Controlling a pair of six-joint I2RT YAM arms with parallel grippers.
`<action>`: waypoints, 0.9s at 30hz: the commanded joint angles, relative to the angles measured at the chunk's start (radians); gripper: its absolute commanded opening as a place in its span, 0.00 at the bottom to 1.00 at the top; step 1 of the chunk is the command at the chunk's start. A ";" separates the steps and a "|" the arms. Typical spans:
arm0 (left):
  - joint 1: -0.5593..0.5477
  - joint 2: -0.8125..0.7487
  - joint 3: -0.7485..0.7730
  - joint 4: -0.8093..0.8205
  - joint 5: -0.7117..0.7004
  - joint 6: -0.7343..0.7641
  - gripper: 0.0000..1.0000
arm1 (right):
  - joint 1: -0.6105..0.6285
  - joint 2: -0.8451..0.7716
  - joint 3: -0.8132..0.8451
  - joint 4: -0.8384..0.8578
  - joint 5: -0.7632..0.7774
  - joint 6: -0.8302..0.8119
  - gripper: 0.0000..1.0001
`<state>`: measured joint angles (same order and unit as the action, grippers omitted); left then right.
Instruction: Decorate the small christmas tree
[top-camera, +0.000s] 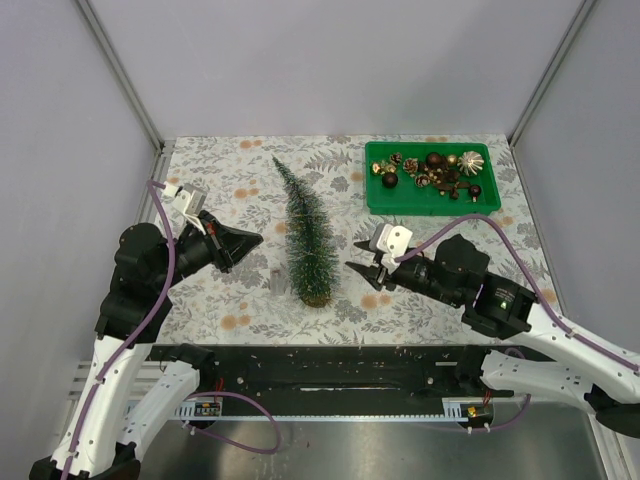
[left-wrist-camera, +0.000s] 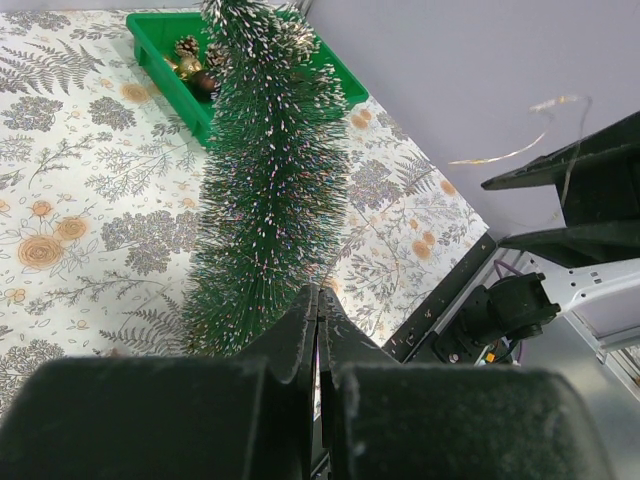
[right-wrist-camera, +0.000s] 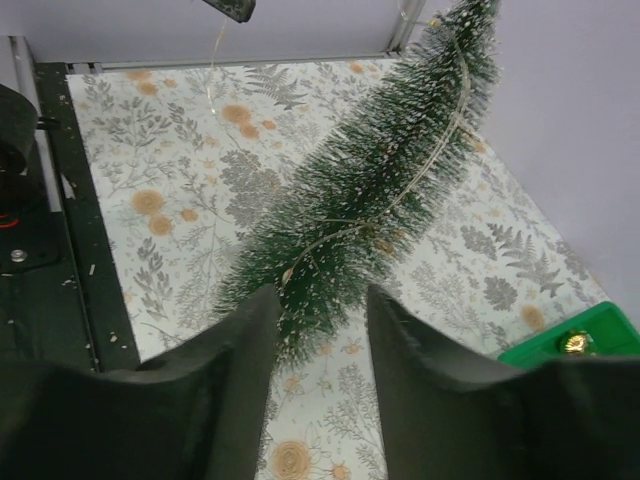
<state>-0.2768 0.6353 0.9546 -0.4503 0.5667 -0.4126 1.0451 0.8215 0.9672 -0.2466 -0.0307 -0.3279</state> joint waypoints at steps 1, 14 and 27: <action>0.008 -0.009 -0.005 0.052 0.022 -0.009 0.00 | -0.003 -0.004 0.013 0.116 0.049 -0.043 0.41; 0.011 -0.003 -0.019 0.065 -0.001 -0.017 0.00 | -0.005 0.115 0.178 0.236 0.173 -0.264 0.00; 0.014 -0.009 -0.020 0.053 -0.059 -0.011 0.00 | -0.283 0.597 0.640 0.277 -0.164 -0.250 0.00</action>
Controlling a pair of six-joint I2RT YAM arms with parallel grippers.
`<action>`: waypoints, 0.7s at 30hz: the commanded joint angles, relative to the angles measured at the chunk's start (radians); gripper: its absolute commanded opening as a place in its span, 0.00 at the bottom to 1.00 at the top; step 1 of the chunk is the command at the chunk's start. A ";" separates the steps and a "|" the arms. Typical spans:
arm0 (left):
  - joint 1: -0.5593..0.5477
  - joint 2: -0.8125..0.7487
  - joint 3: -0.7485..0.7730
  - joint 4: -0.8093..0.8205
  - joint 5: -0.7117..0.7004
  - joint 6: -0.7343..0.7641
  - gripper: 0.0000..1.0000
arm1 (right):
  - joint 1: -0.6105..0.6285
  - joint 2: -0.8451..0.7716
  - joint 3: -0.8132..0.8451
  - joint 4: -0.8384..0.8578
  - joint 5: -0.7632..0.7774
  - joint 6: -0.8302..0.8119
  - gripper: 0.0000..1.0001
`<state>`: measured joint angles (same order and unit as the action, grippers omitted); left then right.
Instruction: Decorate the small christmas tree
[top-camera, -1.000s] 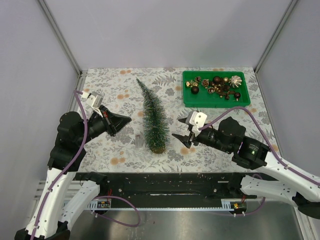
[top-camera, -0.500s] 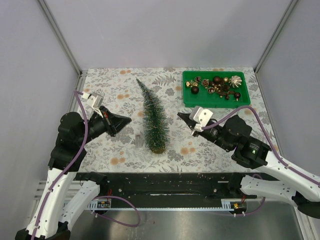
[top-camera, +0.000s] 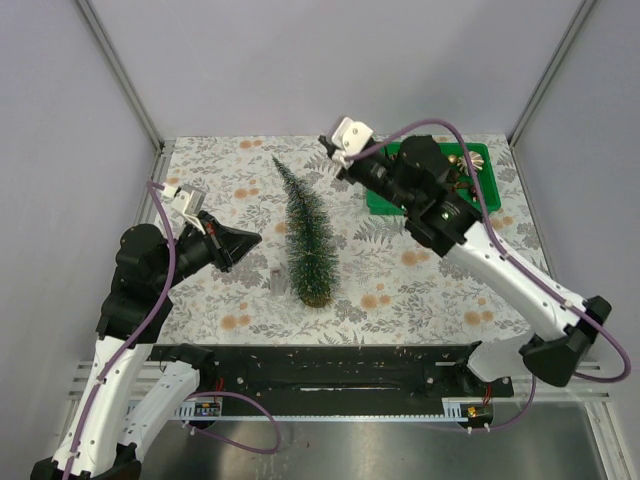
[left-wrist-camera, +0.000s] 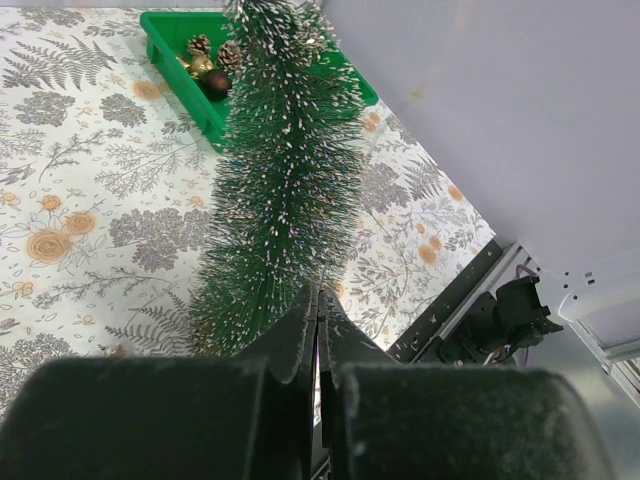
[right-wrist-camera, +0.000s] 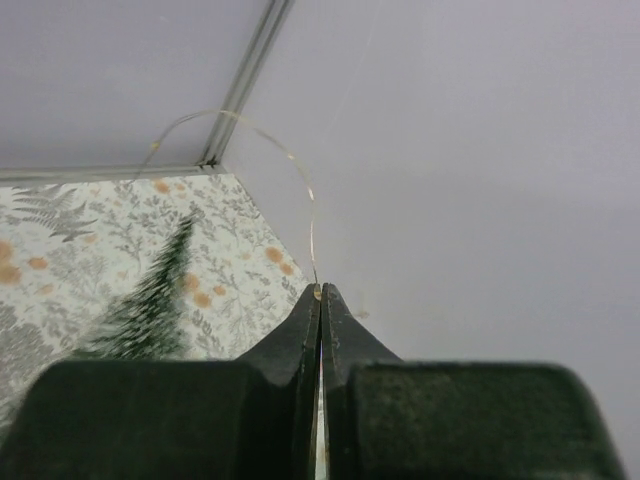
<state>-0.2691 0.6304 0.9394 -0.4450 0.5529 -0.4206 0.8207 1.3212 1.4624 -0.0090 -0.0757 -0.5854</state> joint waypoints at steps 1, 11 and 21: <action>0.007 -0.005 -0.010 0.049 -0.057 0.002 0.00 | -0.072 0.139 0.176 0.040 -0.128 0.010 0.00; 0.007 0.025 -0.019 0.077 -0.169 0.058 0.00 | -0.130 0.426 0.418 0.036 -0.231 0.067 0.00; 0.007 0.051 -0.008 0.098 -0.410 0.092 0.03 | -0.135 0.553 0.441 0.047 -0.240 0.122 0.00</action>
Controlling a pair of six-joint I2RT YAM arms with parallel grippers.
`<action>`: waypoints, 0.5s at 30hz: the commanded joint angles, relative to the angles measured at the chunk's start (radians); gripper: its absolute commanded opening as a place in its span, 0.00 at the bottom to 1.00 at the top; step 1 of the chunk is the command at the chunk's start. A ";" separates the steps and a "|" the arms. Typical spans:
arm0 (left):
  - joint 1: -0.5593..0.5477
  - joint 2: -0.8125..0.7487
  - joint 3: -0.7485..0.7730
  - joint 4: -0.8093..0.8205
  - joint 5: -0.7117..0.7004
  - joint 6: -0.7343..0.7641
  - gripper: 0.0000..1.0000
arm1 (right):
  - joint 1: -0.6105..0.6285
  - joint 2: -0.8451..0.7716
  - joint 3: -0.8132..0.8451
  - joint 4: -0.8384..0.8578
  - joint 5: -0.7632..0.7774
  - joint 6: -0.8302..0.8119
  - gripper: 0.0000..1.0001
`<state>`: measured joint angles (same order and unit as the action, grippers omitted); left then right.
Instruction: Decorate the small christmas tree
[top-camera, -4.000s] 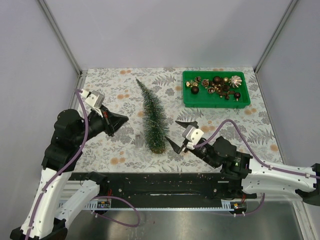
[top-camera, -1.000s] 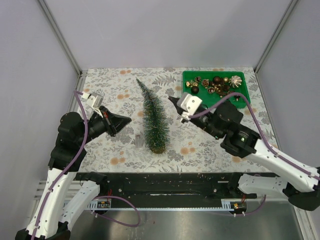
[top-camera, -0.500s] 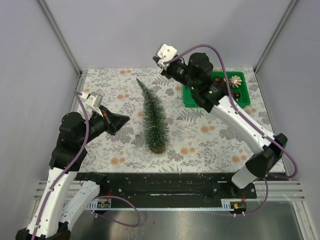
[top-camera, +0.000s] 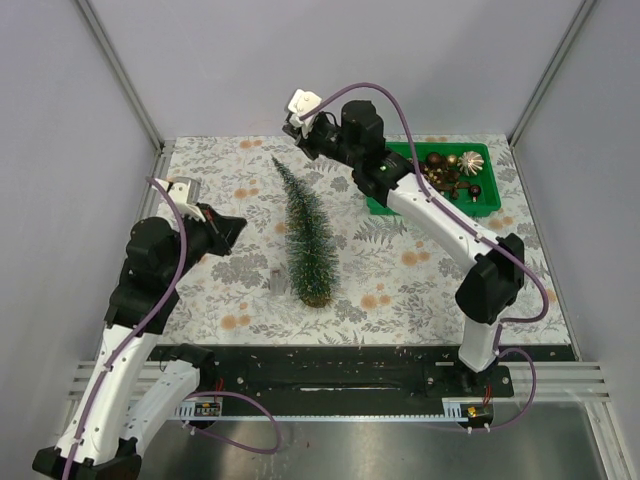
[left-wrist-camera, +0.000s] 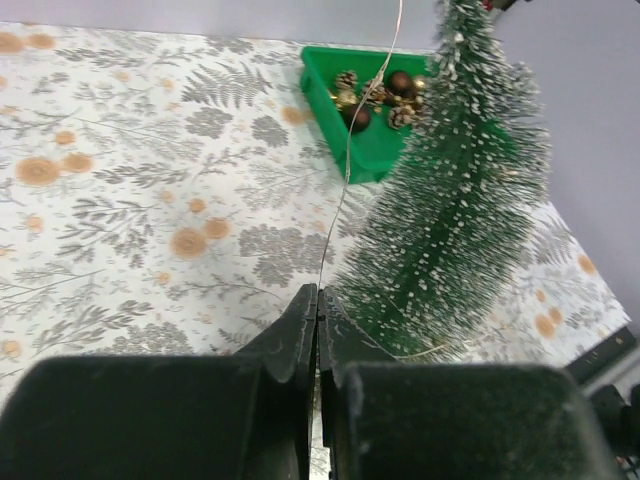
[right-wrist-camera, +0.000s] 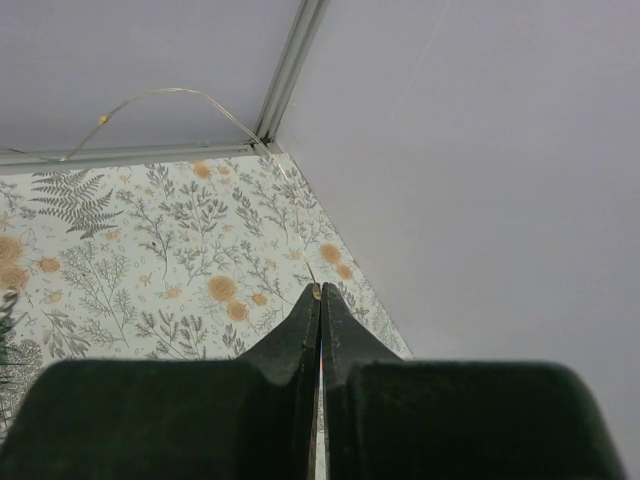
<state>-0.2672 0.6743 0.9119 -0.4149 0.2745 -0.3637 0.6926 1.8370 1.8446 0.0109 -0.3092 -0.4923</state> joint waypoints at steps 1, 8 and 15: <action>0.003 0.007 0.018 0.071 -0.126 0.039 0.07 | -0.010 0.045 0.056 0.023 0.005 0.029 0.00; 0.005 -0.019 -0.021 0.074 -0.158 0.043 0.31 | -0.071 0.073 -0.033 0.038 0.186 0.067 0.00; 0.003 -0.047 -0.039 0.073 -0.144 0.039 0.50 | -0.140 -0.008 -0.218 0.098 0.364 0.107 0.00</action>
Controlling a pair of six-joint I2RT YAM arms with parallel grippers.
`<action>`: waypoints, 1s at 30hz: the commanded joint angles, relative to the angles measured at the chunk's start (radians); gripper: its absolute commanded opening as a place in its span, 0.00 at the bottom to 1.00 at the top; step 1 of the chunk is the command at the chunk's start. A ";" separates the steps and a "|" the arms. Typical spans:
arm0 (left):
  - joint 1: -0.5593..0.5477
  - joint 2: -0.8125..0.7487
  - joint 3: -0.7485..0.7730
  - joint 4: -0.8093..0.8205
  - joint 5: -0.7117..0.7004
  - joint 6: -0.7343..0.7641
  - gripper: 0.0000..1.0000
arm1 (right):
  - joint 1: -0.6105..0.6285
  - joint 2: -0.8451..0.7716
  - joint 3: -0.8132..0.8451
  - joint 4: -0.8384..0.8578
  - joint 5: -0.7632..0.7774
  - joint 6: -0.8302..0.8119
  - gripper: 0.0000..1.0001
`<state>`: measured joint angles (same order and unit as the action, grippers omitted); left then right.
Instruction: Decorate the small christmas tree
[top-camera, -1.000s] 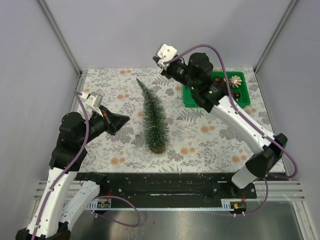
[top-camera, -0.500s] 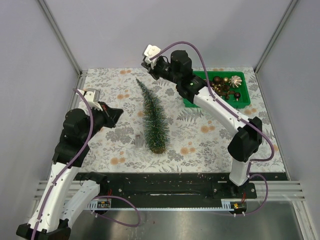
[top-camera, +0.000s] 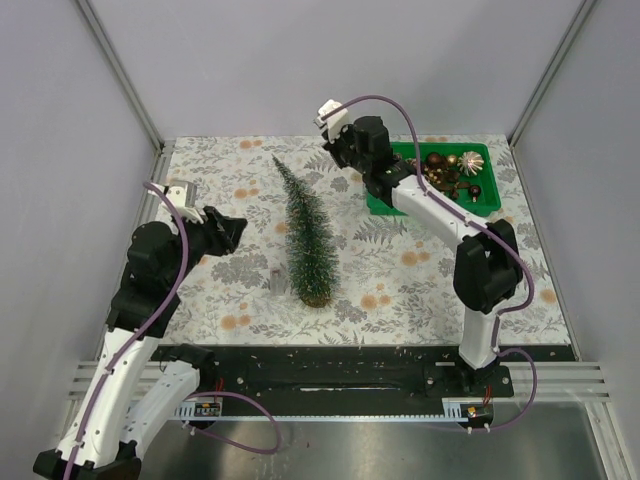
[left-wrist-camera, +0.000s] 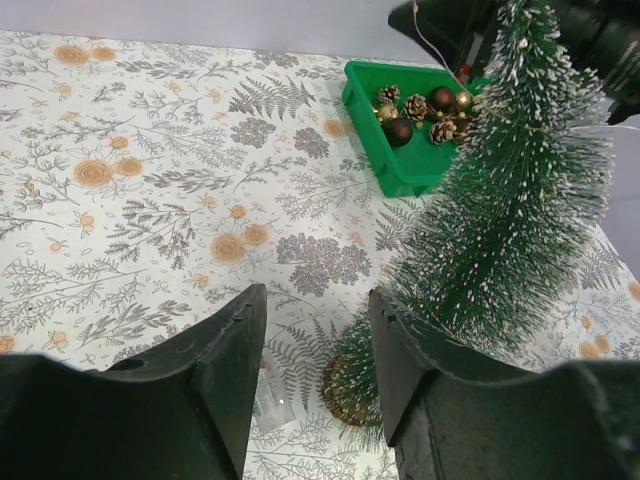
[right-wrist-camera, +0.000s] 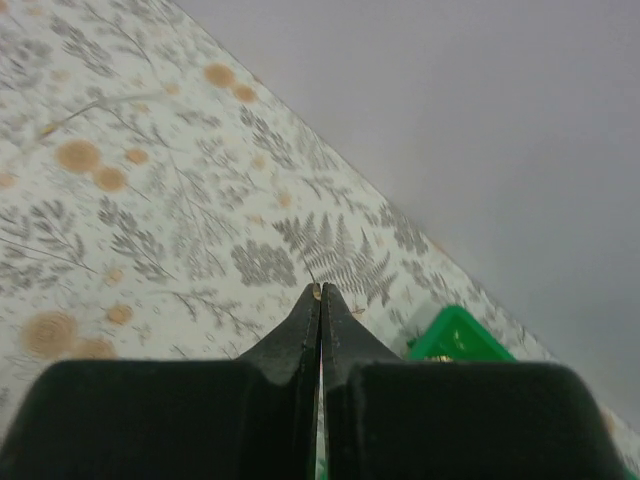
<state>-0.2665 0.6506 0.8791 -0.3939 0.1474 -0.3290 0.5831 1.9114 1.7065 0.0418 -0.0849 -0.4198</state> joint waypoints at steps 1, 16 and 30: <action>0.004 -0.026 -0.011 0.050 -0.012 0.002 0.50 | -0.038 -0.098 -0.108 0.078 0.155 0.036 0.00; 0.003 -0.031 0.050 0.162 0.299 -0.041 0.51 | -0.049 -0.229 -0.318 0.135 0.420 0.058 0.00; 0.003 -0.046 0.029 0.191 0.342 -0.041 0.49 | 0.091 -0.603 -0.610 -0.282 0.721 0.377 0.00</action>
<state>-0.2665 0.6163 0.8970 -0.2752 0.4526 -0.3542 0.5583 1.4609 1.1183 -0.0872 0.5465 -0.1768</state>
